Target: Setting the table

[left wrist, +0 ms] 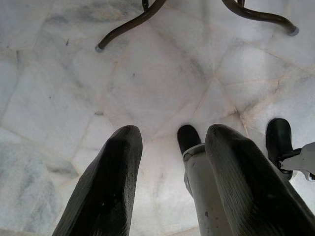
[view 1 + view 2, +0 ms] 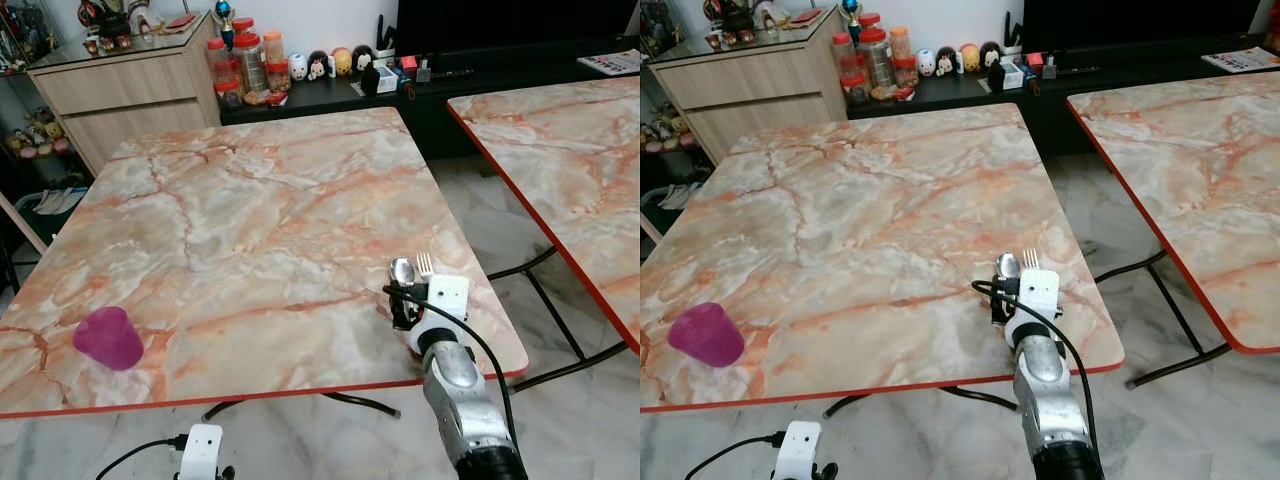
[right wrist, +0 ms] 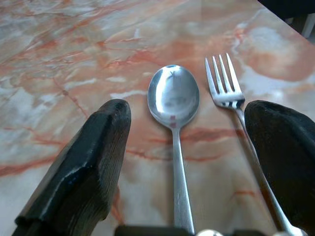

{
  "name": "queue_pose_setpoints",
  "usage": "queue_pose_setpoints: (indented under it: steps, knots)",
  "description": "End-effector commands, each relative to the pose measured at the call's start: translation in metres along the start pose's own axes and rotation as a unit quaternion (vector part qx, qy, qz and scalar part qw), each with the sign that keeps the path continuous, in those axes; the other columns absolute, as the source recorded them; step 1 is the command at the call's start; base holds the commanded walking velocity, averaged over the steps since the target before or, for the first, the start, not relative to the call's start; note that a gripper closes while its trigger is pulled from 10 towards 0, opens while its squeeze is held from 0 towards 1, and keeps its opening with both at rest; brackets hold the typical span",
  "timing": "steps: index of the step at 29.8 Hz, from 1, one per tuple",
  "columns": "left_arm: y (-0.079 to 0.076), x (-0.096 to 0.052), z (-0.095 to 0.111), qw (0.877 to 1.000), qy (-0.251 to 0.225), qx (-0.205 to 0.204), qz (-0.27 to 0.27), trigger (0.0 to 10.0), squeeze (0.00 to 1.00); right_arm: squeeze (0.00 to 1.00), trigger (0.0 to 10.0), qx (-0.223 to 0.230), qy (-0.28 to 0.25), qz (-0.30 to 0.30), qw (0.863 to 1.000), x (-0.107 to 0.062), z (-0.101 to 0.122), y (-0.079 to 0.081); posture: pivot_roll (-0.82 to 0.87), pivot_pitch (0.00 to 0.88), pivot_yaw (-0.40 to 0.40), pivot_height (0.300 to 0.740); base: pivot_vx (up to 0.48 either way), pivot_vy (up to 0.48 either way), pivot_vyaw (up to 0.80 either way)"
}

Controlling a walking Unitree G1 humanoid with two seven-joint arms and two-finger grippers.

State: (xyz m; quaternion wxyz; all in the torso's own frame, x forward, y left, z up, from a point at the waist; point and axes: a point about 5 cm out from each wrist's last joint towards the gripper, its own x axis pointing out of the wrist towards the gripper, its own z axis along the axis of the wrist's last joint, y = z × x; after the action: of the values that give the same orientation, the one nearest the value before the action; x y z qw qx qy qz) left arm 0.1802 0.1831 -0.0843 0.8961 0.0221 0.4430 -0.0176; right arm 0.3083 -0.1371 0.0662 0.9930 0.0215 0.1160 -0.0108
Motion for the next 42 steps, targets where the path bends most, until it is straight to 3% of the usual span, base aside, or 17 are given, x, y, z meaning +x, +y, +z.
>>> queue_pose_setpoints:
  steps: [1,13,16,25,26,27,28,42]
  knots:
    - [0.002,-0.001,-0.003,1.0,0.009,0.004,0.0,10.0,0.0,0.0,10.0,-0.008,0.014,0.005,1.0,0.002,-0.002,0.005,-0.11,0.0,0.095,0.74,0.0,0.0,0.0]
    - [0.001,0.0,-0.003,1.0,0.011,0.002,-0.003,10.0,0.0,0.0,10.0,-0.009,0.02,0.01,1.0,0.004,-0.002,0.007,-0.1,0.0,0.092,0.74,0.0,0.0,0.0]
    - [0.001,-0.001,-0.005,1.0,0.015,0.002,-0.004,10.0,0.0,0.0,10.0,-0.024,0.06,0.018,0.998,0.002,-0.018,0.009,-0.1,0.0,0.091,0.74,0.0,0.0,0.0]
    - [0.0,-0.001,-0.006,1.0,0.017,0.0,-0.006,10.0,0.0,0.0,10.0,-0.02,0.073,0.013,0.997,0.001,-0.023,0.007,-0.1,0.0,0.089,0.74,0.0,0.0,0.0]
    - [0.0,-0.001,-0.006,1.0,0.017,0.0,-0.007,10.0,0.0,0.0,4.4,-0.022,0.073,0.017,0.997,0.001,-0.023,0.008,-0.1,0.0,0.089,0.74,0.0,0.0,0.0]
    - [-0.001,-0.001,-0.006,1.0,0.017,0.0,-0.008,10.0,0.0,0.0,4.4,-0.022,0.073,0.018,0.997,0.001,-0.023,0.008,-0.1,0.0,0.089,0.74,0.0,0.0,0.0]
    - [-0.001,-0.001,-0.006,1.0,0.017,0.0,-0.008,10.0,0.0,0.0,0.3,-0.022,0.073,0.018,0.997,0.001,-0.023,0.008,-0.1,0.0,0.089,0.74,0.0,0.0,0.0]
    - [-0.002,-0.001,-0.007,1.0,0.02,-0.015,-0.01,10.0,0.0,0.0,0.0,-0.042,0.079,0.017,0.996,0.004,-0.019,0.005,-0.1,0.0,0.077,0.74,0.0,0.0,0.0]
